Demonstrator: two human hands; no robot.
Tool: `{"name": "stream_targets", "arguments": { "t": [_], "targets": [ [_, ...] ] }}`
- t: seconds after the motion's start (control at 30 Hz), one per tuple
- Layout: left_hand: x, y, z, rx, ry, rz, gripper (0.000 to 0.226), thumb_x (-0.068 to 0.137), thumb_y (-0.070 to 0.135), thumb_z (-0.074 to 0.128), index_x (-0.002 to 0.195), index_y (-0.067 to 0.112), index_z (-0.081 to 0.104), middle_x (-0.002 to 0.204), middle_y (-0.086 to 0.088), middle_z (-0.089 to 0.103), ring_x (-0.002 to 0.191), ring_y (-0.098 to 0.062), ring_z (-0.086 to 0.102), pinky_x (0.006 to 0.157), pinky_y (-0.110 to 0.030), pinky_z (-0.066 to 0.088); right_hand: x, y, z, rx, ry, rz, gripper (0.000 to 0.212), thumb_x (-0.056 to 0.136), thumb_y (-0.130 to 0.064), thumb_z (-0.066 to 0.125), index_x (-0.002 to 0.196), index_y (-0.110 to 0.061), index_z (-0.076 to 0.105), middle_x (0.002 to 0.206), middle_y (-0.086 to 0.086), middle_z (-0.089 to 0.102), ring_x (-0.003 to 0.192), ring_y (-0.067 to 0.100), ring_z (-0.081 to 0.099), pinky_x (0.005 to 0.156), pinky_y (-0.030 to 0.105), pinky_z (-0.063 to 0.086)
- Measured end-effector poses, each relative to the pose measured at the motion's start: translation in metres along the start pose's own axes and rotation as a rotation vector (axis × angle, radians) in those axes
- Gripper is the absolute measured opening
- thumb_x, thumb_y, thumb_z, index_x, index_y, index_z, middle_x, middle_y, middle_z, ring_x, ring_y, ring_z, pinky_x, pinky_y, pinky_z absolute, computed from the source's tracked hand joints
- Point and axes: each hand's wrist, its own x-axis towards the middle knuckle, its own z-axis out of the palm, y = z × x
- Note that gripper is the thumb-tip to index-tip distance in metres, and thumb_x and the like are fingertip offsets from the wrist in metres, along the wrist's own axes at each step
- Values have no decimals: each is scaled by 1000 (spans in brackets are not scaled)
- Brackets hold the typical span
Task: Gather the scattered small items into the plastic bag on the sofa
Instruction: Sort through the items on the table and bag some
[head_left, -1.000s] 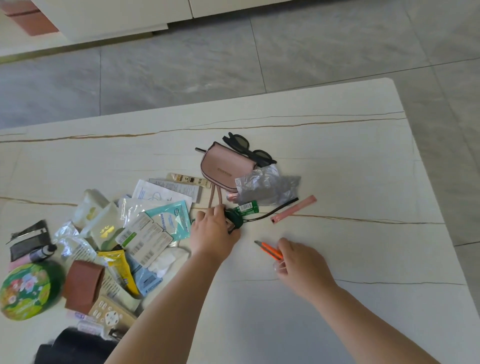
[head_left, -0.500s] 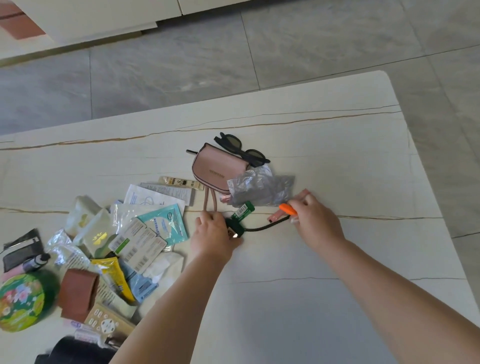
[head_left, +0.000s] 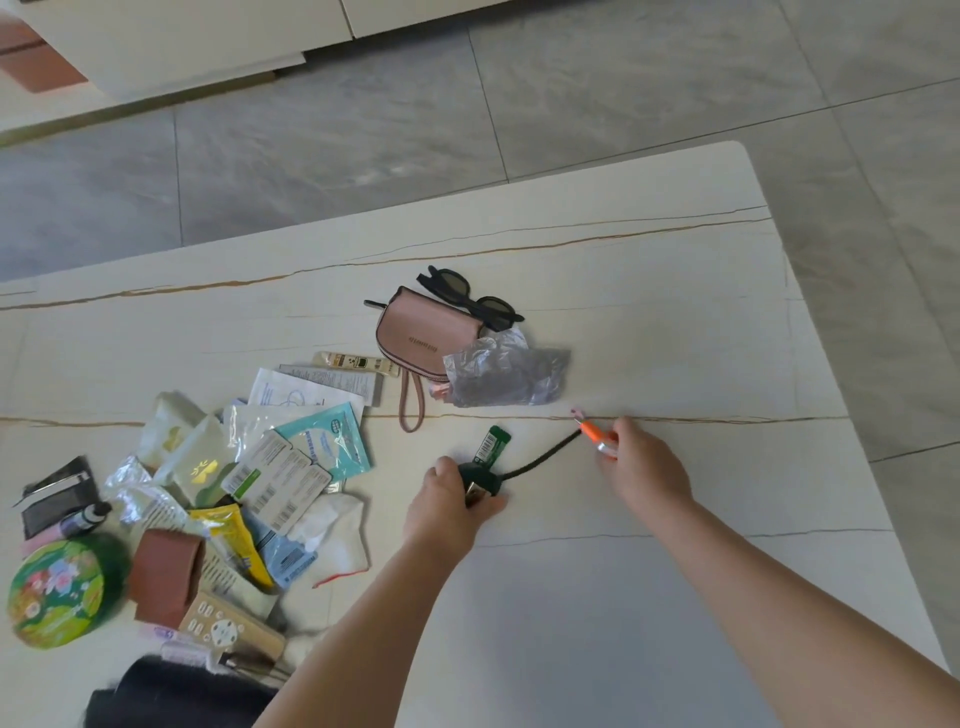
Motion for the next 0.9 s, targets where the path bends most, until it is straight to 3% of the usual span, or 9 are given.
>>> {"name": "stream_targets", "arguments": {
  "t": [0.1,0.17,0.23,0.3,0.4,0.63,0.77,0.9],
  "targets": [
    [-18,15,-9,-275,-120,-53,40,83,45,66,103,20,42,99,1,58,83,-14,60,61,-25,48,-16,4,-15,316,-91,139,9,87,-21,55,83,-15,50,67,1,52,61,25,52,54,27,36],
    [-35,29,-16,-465,-184,-84,34,87,39,63,106,19,44,99,1,59,88,-16,60,72,-29,52,-34,5,-31,671,-167,236,5,83,-18,57,84,-13,56,67,4,57,53,20,55,55,27,47],
    [-53,46,-27,-621,-232,-107,31,90,34,61,110,18,45,101,-2,60,95,-21,60,84,-35,52,-55,5,-53,994,-250,286,8,83,-12,61,91,-12,61,76,6,64,66,19,65,71,38,57],
    [-73,66,-40,-724,-262,-128,26,91,31,60,109,19,45,102,-4,61,97,-22,60,84,-34,50,-78,7,-77,1159,-289,274,12,83,-8,64,95,-11,61,82,8,69,78,20,70,72,40,59],
    [-107,100,-61,-816,-290,-133,23,91,25,59,108,17,46,103,-9,61,92,-22,60,79,-32,50,-115,9,-117,1295,-268,246,18,83,-7,67,100,-8,61,88,12,71,82,20,72,65,35,58],
    [-207,176,-105,-807,-366,47,34,86,8,61,118,11,52,101,-11,63,79,-17,61,53,-20,48,-212,28,-209,1483,-99,228,20,85,-6,66,103,-7,58,91,12,72,85,26,72,68,40,58],
    [-270,214,-115,-732,-434,153,37,83,8,67,118,11,55,103,-13,64,80,-18,63,53,-19,49,-281,51,-250,1541,24,243,24,81,-3,69,103,-7,60,91,15,71,85,24,71,64,34,57],
    [-331,252,-111,-665,-524,238,35,81,8,71,112,9,57,92,-9,66,73,-17,65,53,-22,52,-350,83,-278,1603,173,266,22,79,-2,71,96,-9,59,88,15,70,82,24,70,65,33,57]
  ]
}}
